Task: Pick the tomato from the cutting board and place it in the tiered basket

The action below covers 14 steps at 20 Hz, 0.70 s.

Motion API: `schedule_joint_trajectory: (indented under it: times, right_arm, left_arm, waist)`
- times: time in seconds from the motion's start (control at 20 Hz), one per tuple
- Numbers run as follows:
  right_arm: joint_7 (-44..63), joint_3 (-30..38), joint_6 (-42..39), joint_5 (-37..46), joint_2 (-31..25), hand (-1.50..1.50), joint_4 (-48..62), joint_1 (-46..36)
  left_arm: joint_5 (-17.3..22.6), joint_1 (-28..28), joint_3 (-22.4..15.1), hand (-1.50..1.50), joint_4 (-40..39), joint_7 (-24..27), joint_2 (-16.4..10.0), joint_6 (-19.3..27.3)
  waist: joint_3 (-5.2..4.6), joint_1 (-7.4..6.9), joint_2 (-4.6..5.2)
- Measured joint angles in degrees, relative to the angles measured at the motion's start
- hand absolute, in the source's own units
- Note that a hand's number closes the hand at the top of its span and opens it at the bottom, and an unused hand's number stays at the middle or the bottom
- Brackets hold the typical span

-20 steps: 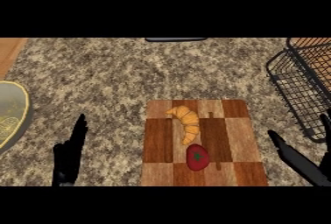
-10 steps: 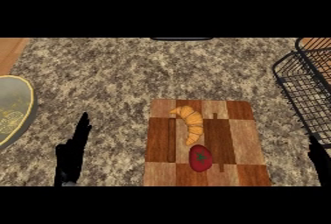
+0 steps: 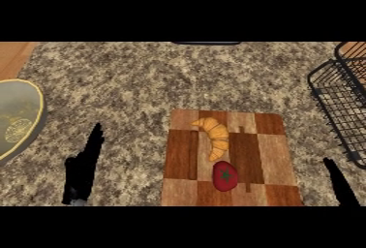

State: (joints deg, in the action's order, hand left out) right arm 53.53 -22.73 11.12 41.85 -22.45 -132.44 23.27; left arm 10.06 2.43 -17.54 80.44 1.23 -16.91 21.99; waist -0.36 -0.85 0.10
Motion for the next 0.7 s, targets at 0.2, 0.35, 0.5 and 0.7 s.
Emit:
schedule_joint_trajectory:
  times: [0.2,0.35,0.5,0.7]
  right_arm:
    - [7.3,-5.9,-4.2,9.7,3.0,-1.50,1.2,-6.1]
    - [10.4,-9.7,-7.8,16.8,6.8,-1.50,3.2,-10.8]
    - [12.4,-12.2,-11.3,21.5,10.3,-1.50,6.3,-13.7]
    - [13.8,-13.6,-15.5,25.0,15.6,-1.50,11.1,-16.1]
  left_arm:
    - [0.1,0.5,0.0,0.00,0.6,-0.8,-0.2,-0.4]
    - [-0.5,0.9,-0.2,0.00,0.9,-0.6,0.2,-0.2]
    - [-0.9,0.4,-0.2,0.00,0.6,-1.0,0.6,0.1]
    - [-0.9,0.5,0.1,0.00,0.6,-1.0,0.7,0.0]
  waist:
    - [0.10,-0.25,-0.09]
    - [0.17,-0.25,-0.14]
    - [0.21,-0.16,-0.11]
    - [0.26,-0.14,-0.08]
